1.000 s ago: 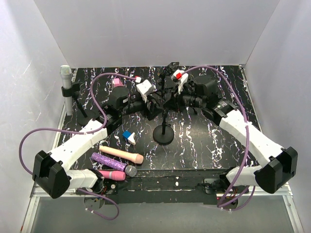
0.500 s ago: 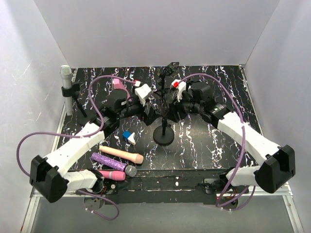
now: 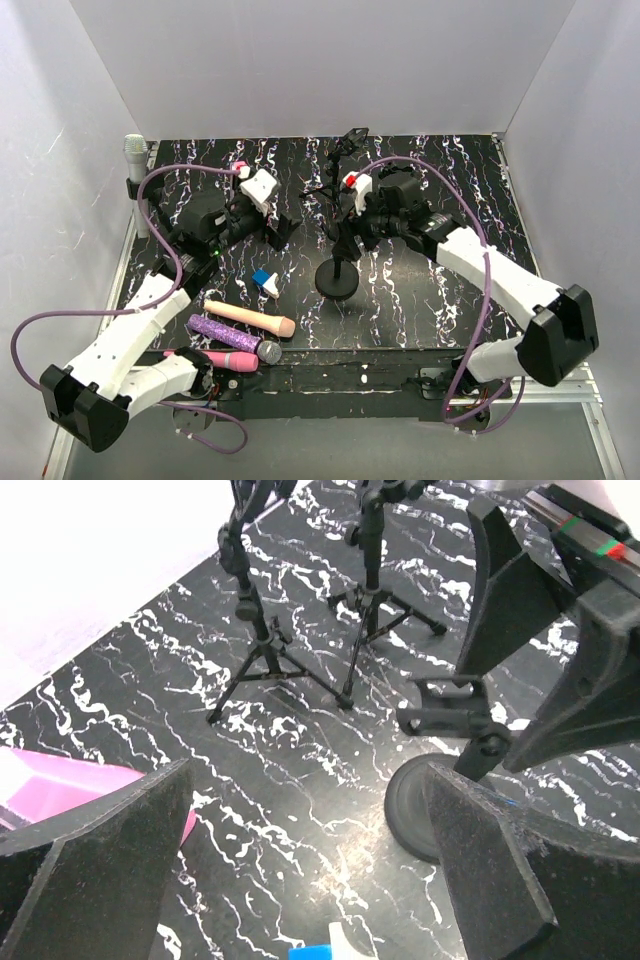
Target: Remove the microphone from the stand
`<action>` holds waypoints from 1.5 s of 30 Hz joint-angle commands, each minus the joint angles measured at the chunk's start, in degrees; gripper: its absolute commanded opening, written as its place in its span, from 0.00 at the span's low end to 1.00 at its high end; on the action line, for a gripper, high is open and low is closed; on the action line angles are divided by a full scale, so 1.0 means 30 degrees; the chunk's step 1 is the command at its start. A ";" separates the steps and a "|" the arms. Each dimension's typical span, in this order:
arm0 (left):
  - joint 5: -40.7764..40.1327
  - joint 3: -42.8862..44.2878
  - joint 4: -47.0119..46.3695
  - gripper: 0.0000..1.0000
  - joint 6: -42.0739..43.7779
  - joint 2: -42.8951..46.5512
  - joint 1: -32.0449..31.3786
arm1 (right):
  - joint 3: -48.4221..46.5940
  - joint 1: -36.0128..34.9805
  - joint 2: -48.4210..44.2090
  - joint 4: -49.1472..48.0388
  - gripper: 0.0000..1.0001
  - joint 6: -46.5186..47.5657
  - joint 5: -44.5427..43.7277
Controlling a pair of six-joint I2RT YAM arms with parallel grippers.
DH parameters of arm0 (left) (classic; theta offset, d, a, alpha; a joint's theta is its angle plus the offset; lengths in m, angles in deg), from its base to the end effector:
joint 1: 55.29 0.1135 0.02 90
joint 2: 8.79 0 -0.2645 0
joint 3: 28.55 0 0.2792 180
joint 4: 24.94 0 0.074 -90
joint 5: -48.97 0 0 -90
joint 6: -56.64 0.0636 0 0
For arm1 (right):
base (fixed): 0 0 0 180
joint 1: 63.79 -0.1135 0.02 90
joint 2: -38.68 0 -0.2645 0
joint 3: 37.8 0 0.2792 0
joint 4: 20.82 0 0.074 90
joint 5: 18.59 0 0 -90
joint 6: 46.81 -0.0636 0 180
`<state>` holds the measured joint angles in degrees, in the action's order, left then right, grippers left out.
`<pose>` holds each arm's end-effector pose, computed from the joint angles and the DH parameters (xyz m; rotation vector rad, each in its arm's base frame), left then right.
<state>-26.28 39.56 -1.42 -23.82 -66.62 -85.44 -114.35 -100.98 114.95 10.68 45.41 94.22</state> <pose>0.2390 -0.1575 0.3562 0.7896 1.6407 -0.4873 0.2638 0.2311 0.3031 -0.9565 1.9450 0.7788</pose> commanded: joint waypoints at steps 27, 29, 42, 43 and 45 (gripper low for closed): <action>0.1271 0.3460 0.5721 0.98 0.5311 -0.2579 -0.0143 | 0.0988 0.8054 -0.2367 -0.0206 0.01 0.1161 -0.5845; -0.0508 0.4339 0.7651 0.98 0.6598 -0.2990 -0.1396 | 0.1223 0.9022 -0.2076 -0.1640 0.01 0.1777 -0.5816; -0.2886 0.8179 1.0828 0.98 0.9008 -0.2435 -0.1786 | -0.0562 1.2719 0.2495 -0.6748 0.02 0.0522 -0.5084; -0.3212 0.8384 1.0885 0.98 0.9036 -0.2348 -0.1669 | -0.0825 1.2690 0.2787 -0.6397 0.11 0.0375 -0.4996; -0.3535 0.8852 1.0857 0.98 0.8629 -0.2055 -0.1085 | -0.1585 1.2719 0.3315 -0.4906 0.34 -0.0268 -0.4704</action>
<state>-32.51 62.56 30.60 2.67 -75.47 -90.88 -113.37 -63.13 123.28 -3.38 47.79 78.35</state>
